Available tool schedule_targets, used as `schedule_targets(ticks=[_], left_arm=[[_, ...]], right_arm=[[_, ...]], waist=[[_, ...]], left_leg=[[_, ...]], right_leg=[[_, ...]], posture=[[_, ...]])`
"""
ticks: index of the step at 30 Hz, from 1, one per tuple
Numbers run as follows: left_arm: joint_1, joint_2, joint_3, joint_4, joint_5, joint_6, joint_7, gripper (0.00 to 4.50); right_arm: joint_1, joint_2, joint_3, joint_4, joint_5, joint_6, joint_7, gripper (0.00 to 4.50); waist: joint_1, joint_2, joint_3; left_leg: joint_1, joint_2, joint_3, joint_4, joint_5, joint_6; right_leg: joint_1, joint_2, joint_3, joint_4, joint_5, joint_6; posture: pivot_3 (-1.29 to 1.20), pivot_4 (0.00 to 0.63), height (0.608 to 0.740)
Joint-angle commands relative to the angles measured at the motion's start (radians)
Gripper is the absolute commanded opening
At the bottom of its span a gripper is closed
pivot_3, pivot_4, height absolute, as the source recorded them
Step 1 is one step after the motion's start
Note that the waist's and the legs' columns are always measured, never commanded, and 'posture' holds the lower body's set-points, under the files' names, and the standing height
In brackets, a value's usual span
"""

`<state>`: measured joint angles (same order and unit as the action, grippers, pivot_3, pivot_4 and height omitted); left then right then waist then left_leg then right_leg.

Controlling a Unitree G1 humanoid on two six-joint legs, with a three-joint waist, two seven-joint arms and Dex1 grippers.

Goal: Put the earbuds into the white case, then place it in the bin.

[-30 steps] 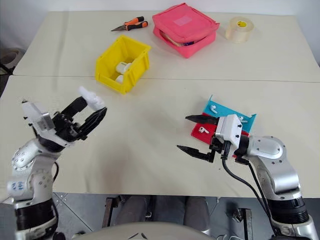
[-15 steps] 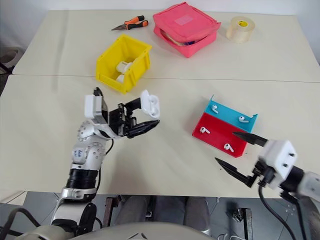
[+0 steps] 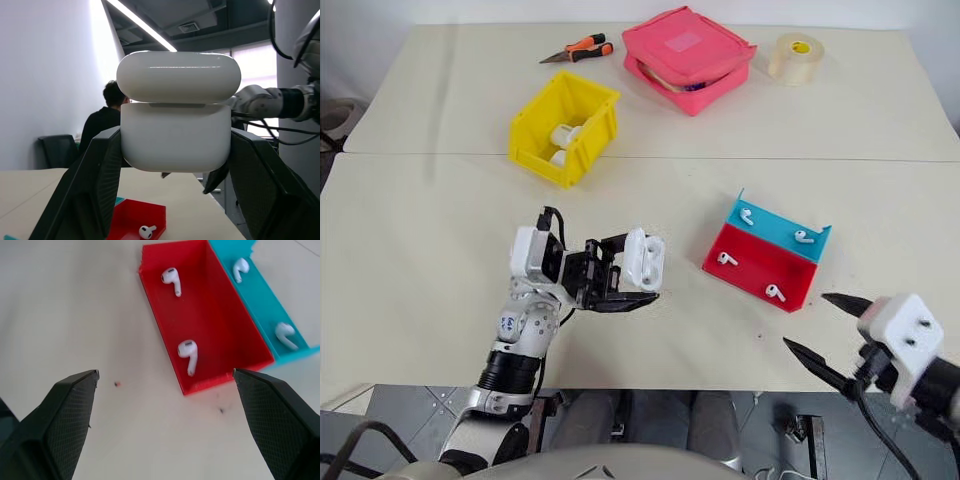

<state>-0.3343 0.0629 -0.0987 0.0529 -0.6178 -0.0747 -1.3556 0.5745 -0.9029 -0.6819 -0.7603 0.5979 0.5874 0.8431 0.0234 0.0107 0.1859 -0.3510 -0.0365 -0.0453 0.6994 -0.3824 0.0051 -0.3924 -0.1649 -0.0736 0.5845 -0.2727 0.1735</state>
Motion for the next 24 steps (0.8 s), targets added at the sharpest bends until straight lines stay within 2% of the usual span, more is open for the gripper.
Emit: schedule_targets(ticks=[1, 4, 7, 10, 15, 20, 23, 24], left_arm=[[0.012, -0.016, -0.026, -0.028, -0.010, -0.026, -0.018, 2.77], [0.023, -0.012, -0.037, -0.018, 0.002, -0.040, -0.024, 2.77], [0.029, -0.007, -0.049, -0.010, 0.014, -0.060, -0.030, 2.77], [0.030, -0.006, -0.053, -0.009, 0.021, -0.069, -0.023, 2.77], [0.026, -0.006, -0.052, -0.007, 0.027, -0.076, -0.011, 2.77], [0.022, -0.005, -0.053, -0.003, 0.031, -0.078, -0.006, 2.77], [0.019, -0.004, -0.052, -0.003, 0.031, -0.077, -0.002, 2.77], [0.019, -0.003, -0.053, -0.004, 0.031, -0.075, -0.001, 2.77]], right_arm=[[-0.136, -0.154, 0.066, -0.037, 0.066, 0.258, -0.097, 4.50], [-0.314, -0.238, 0.161, -0.018, 0.184, 0.447, -0.150, 4.50], [-0.467, -0.314, 0.317, 0.013, 0.180, 0.560, -0.187, 4.50], [-0.593, -0.336, 0.445, 0.038, 0.168, 0.622, -0.210, 4.50], [-0.713, -0.352, 0.594, 0.087, 0.096, 0.654, -0.232, 4.50], [-0.782, -0.348, 0.682, 0.125, 0.038, 0.659, -0.237, 4.50], [-0.794, -0.338, 0.706, 0.131, 0.016, 0.654, -0.232, 3.90], [-0.798, -0.334, 0.711, 0.130, 0.013, 0.655, -0.231, 3.54]], waist=[[0.001, 0.000, 0.000], [0.009, 0.001, -0.001], [0.011, 0.002, 0.000], [0.016, 0.001, 0.000], [0.019, 0.001, 0.000], [0.018, 0.002, 0.000], [0.018, 0.001, 0.000], [0.018, 0.002, 0.000]], left_leg=[[0.000, 0.000, -0.001, 0.000, 0.000, 0.000], [-0.001, 0.001, 0.000, 0.000, 0.000, 0.000], [-0.003, 0.000, -0.001, 0.000, 0.000, 0.000], [-0.005, -0.002, -0.001, 0.001, -0.001, 0.002], [-0.005, -0.001, 0.001, 0.000, -0.001, 0.002], [-0.005, -0.001, 0.001, 0.000, -0.001, 0.002], [-0.005, -0.001, 0.001, 0.000, -0.001, 0.002], [-0.005, -0.001, 0.001, 0.000, -0.001, 0.002]], right_leg=[[0.000, 0.000, 0.000, -0.001, 0.000, 0.000], [0.000, 0.000, -0.003, -0.001, 0.000, -0.002], [-0.001, 0.000, -0.004, -0.001, 0.000, -0.002], [-0.002, -0.001, -0.004, -0.003, 0.001, -0.002], [-0.002, -0.001, -0.005, -0.003, 0.001, -0.002], [-0.002, -0.001, -0.005, -0.003, 0.001, -0.002], [-0.002, -0.001, -0.005, -0.003, 0.001, -0.002], [-0.002, -0.001, -0.005, -0.003, 0.001, -0.002]], posture=[[0.00, 0.150, 0.740], [0.00, 0.150, 0.740], [0.00, 0.150, 0.740], [0.00, 0.150, 0.740], [0.00, 0.150, 0.740], [0.00, 0.150, 0.740], [0.00, 0.150, 0.740], [0.00, 0.150, 0.740]])
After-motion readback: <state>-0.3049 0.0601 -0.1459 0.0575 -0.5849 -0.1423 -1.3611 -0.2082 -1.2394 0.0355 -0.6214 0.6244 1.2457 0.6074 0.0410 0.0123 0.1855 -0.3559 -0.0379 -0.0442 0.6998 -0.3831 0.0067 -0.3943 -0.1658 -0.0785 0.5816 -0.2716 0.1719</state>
